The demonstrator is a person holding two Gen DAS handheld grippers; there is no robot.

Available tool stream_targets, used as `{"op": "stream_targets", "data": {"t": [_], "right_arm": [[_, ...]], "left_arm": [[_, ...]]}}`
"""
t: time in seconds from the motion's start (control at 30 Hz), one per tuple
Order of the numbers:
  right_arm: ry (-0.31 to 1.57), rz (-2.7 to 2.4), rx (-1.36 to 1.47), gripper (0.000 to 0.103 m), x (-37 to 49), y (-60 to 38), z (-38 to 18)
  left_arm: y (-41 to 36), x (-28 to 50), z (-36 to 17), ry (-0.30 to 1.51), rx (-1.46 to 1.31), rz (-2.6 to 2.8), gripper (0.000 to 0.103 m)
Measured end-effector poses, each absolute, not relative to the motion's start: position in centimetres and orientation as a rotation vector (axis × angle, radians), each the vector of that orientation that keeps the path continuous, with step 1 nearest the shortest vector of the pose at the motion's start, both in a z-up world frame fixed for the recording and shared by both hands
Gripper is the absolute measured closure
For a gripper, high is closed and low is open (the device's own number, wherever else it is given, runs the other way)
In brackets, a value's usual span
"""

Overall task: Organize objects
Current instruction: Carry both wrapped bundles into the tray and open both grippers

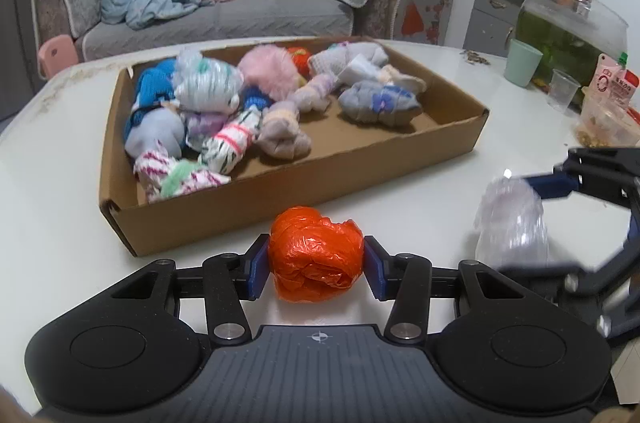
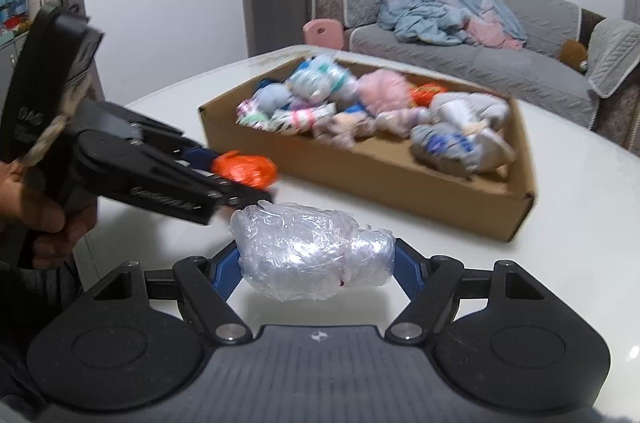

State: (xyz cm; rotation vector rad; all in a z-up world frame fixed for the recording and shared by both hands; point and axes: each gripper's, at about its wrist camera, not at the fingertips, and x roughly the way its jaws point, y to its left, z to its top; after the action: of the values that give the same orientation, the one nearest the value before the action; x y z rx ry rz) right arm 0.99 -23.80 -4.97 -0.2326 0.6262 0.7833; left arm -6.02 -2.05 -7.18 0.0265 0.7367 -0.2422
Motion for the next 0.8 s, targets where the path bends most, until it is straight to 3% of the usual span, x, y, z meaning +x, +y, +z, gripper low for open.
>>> {"op": "stream_targets", "data": {"t": [0.8], "right_arm": [[0.468, 0.787, -0.347, 0.030, 8.3, -22.4, 2.5]], "left_arm": [[-3.8, -0.5, 0.1, 0.632, 0.143, -0.253, 0.049]]}}
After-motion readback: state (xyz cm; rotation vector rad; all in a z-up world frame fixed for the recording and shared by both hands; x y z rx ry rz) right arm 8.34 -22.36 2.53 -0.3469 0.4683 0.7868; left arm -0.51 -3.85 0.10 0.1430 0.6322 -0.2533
